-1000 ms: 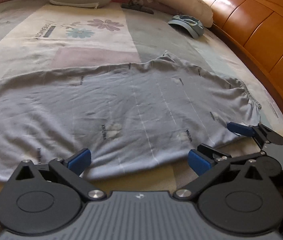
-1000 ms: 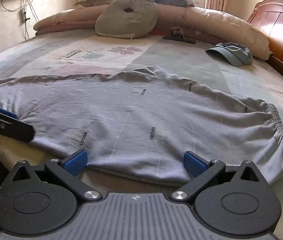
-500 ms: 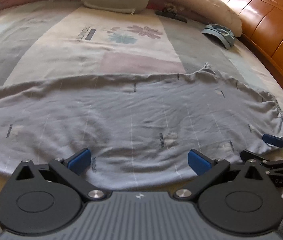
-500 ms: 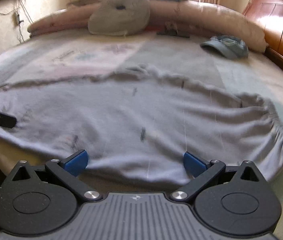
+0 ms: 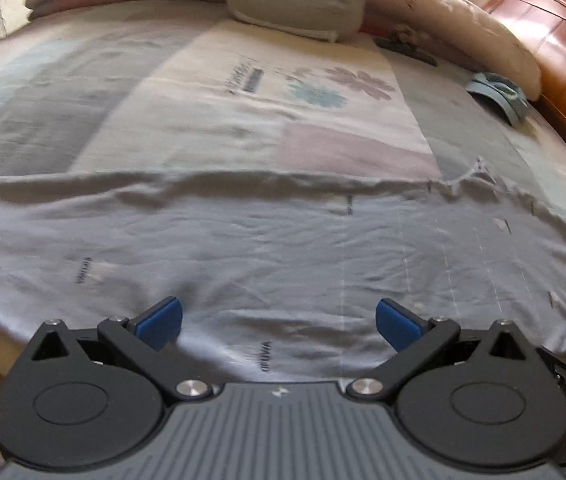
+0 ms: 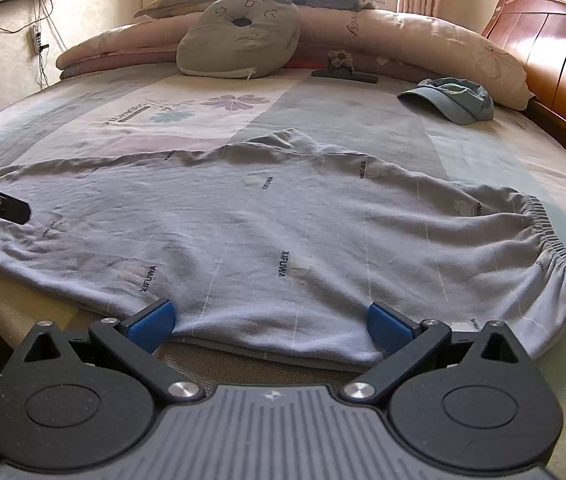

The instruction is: Fold clothes

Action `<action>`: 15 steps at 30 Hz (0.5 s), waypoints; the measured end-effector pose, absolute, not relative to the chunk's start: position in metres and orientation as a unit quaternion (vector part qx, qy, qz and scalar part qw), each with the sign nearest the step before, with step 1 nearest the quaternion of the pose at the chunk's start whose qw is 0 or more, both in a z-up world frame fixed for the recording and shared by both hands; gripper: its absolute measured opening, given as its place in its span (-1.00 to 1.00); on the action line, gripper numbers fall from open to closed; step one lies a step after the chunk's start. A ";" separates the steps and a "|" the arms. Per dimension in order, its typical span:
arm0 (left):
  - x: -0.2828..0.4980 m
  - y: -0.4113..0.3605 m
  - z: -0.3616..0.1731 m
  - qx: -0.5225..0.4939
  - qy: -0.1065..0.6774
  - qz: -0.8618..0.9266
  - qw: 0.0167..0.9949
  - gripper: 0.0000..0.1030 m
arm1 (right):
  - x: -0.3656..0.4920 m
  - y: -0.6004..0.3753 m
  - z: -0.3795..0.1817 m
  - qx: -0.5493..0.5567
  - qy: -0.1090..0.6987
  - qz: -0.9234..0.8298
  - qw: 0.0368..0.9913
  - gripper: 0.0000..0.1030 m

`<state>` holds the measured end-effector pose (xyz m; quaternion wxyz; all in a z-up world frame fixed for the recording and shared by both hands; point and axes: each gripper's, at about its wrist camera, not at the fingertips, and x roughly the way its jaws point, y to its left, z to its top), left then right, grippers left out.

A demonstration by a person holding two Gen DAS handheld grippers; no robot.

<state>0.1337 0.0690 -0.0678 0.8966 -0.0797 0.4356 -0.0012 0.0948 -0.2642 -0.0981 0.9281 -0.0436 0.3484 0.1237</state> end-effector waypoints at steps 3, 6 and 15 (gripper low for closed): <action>0.139 0.061 -0.057 -0.063 0.421 -0.019 0.904 0.99 | 0.098 -0.263 -0.095 -0.043 0.358 0.122 0.925 1.00; 0.154 0.038 -0.052 -0.036 0.417 -0.042 0.907 0.99 | 0.101 -0.263 -0.093 -0.039 0.367 0.118 0.922 1.00; 0.163 -0.049 -0.070 0.089 0.384 -0.091 0.915 0.99 | 0.098 -0.275 -0.087 -0.028 0.373 0.095 0.923 1.00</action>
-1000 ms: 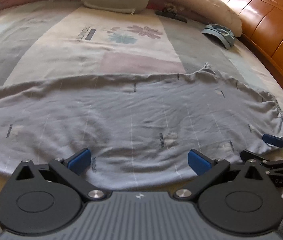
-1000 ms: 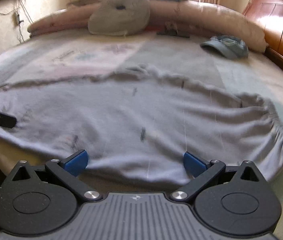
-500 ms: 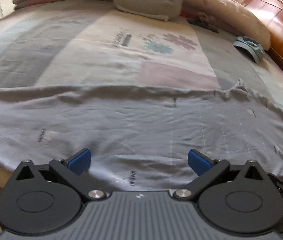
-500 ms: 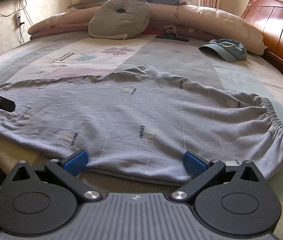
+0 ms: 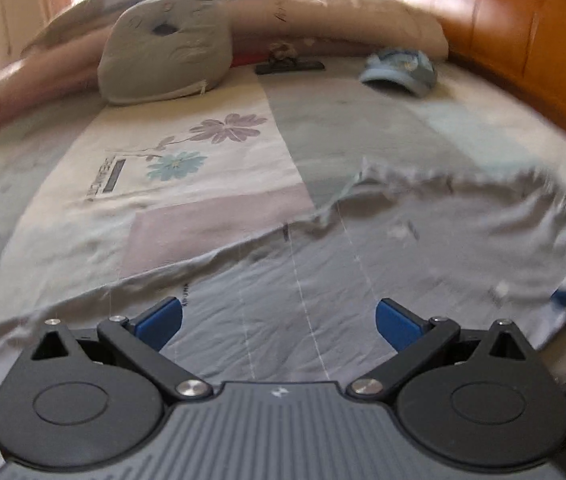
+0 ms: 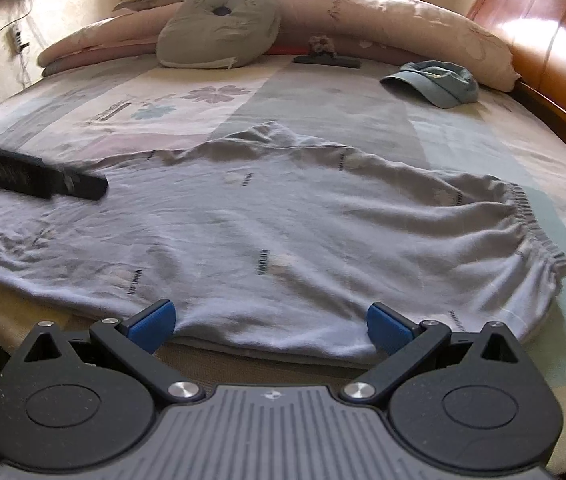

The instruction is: Fold clothes

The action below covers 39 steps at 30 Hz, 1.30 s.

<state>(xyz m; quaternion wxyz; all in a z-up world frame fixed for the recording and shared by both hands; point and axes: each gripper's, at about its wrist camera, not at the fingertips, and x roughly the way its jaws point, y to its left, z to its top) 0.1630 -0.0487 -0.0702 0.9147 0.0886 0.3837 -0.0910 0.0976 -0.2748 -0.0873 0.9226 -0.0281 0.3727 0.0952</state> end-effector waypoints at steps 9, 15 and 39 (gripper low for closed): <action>0.156 -0.034 -0.087 0.051 0.416 -0.104 0.902 0.99 | 0.109 -0.320 -0.084 0.012 0.342 0.069 0.937 1.00; 0.156 -0.033 -0.088 0.050 0.418 -0.104 0.901 0.99 | 0.107 -0.360 -0.095 0.024 0.351 0.019 0.936 1.00; 0.144 -0.004 -0.048 0.038 0.374 -0.124 0.918 0.99 | 0.097 -0.332 -0.086 -0.003 0.359 0.027 0.933 1.00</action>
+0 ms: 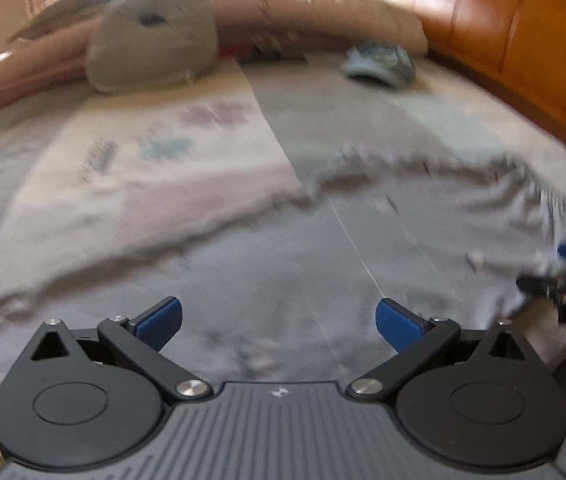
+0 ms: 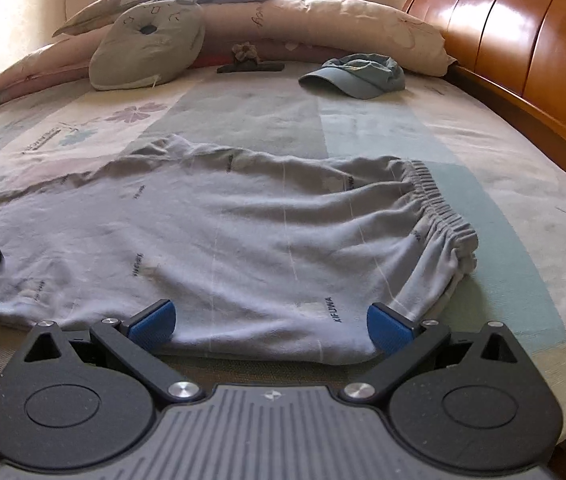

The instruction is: Fold clothes

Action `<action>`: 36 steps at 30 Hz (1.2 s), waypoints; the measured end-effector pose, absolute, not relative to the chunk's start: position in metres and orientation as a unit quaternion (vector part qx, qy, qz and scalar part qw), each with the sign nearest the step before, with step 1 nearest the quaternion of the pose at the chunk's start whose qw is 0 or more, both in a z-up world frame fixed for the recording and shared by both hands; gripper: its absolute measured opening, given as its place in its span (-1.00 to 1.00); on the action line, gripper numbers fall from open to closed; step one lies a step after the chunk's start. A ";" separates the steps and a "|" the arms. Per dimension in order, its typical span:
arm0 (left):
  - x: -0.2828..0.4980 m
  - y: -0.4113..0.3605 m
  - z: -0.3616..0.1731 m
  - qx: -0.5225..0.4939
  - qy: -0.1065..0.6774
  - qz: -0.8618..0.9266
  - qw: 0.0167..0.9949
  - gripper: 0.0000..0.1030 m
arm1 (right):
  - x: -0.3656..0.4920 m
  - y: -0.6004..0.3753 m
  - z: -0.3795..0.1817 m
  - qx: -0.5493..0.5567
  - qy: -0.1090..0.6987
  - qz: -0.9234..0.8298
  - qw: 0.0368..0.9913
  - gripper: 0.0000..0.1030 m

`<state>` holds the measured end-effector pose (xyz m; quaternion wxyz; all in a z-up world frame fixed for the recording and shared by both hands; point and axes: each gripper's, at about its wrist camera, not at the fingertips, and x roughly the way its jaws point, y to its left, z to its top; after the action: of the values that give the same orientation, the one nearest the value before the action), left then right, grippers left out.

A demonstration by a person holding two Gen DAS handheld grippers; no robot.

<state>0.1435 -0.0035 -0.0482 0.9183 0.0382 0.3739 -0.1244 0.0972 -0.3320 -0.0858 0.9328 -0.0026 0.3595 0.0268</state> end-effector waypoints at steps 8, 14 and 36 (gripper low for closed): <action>0.149 0.143 0.018 -0.007 0.352 -0.063 0.934 0.99 | 0.102 -0.306 -0.059 0.028 0.346 0.079 0.934 1.00; 0.139 0.234 0.003 -0.040 0.372 -0.037 0.927 0.99 | 0.108 -0.275 -0.049 0.086 0.349 0.133 0.924 1.00; 0.089 0.320 -0.060 -0.132 0.374 -0.032 0.918 0.99 | 0.114 -0.153 -0.031 0.006 0.366 0.202 0.908 1.00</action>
<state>0.0885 0.3205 -0.0604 0.9176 -0.1317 0.3736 -0.0323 0.1135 -0.1532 -0.0315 0.9083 0.0055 0.3663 0.2018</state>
